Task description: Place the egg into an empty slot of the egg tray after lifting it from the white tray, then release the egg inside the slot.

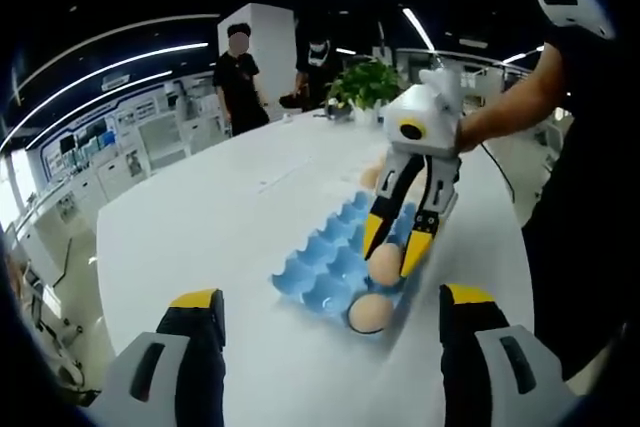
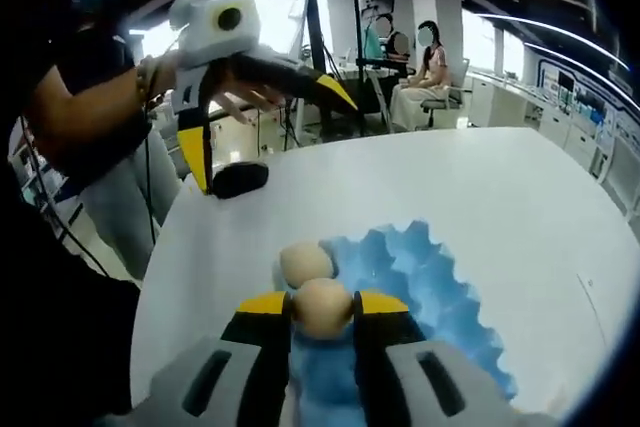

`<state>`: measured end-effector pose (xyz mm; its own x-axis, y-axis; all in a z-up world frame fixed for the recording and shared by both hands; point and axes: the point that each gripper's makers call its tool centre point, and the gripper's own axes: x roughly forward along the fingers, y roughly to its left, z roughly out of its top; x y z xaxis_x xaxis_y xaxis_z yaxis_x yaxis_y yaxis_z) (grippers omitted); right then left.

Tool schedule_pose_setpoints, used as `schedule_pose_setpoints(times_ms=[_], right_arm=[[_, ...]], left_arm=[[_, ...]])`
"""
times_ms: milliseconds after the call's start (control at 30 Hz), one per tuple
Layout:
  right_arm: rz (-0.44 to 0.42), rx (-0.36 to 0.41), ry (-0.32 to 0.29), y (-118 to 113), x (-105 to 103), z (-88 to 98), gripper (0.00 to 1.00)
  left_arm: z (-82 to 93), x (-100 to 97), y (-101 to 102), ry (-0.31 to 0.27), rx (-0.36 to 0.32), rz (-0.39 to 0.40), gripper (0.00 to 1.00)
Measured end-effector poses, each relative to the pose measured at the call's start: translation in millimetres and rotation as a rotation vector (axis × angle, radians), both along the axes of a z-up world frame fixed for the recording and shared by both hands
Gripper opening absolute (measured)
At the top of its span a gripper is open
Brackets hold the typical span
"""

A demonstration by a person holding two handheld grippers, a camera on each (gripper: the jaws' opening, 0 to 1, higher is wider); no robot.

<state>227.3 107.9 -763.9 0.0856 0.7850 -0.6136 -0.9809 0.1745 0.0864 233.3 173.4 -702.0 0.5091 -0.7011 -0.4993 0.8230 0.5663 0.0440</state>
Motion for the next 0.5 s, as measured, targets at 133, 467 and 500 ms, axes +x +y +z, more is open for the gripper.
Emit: schedule_pose_setpoints(times_ms=[133, 467, 500], right_arm=[[0.001, -0.004, 0.008, 3.9, 1.6, -5.2, 0.24], [0.021, -0.047, 0.006, 0.8, 0.4, -18.4, 0.24], [0.027, -0.054, 0.003, 0.4, 0.1, -20.0, 0.24]], left_arm=[[0.8, 0.2, 0.0, -0.004, -0.002, -0.001, 0.9], [1.5, 0.9, 1.5, -0.005, -0.009, 0.0, 0.88], [1.4, 1.4, 2.1, -0.005, -0.008, 0.001, 0.89]])
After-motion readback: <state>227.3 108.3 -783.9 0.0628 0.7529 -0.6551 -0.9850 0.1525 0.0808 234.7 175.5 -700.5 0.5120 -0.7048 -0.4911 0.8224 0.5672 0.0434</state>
